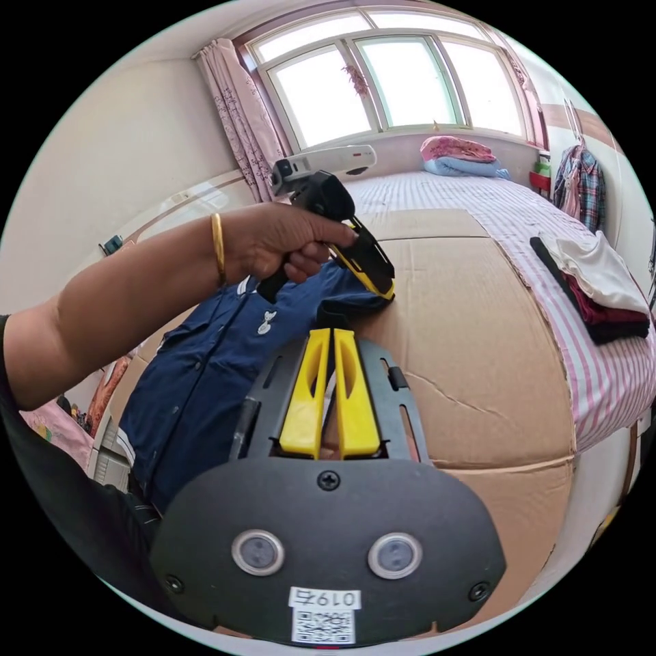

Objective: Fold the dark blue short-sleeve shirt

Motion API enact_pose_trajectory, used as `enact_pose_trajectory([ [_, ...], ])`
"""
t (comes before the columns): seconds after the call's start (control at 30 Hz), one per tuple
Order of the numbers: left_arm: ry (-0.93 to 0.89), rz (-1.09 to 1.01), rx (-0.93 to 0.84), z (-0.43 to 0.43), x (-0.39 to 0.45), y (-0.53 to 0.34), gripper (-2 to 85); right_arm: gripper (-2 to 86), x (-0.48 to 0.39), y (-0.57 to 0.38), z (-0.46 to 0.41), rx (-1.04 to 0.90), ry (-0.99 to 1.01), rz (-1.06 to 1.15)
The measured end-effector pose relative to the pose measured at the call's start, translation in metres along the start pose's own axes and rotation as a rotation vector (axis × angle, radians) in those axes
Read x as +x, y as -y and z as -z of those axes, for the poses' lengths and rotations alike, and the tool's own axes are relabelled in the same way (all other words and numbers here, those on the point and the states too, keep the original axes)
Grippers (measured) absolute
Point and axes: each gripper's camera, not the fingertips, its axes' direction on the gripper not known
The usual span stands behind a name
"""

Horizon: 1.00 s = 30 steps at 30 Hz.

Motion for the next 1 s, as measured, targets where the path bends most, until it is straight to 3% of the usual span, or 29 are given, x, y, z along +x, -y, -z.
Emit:
enact_pose_trajectory([
  [0.17, -0.093, 0.017, 0.053, 0.009, -0.024, -0.009, 1.4, 2.3, 0.007, 0.017, -0.030, -0.044, 0.009, -0.003],
  [0.47, -0.237, 0.026, 0.223, 0.062, -0.077, -0.068, 1.3, 13.5, -0.035, 0.025, -0.082, -0.119, 0.008, 0.251],
  [0.77, -0.266, 0.013, 0.363, 0.096, -0.125, -0.157, 1.6, 11.0, -0.083, 0.021, -0.141, -0.235, -0.102, 0.446],
  [1.0, -0.316, 0.089, 0.500, 0.111, -0.179, -0.248, 1.7, 3.0, -0.135, -0.012, -0.156, -0.158, -0.151, 0.621],
])
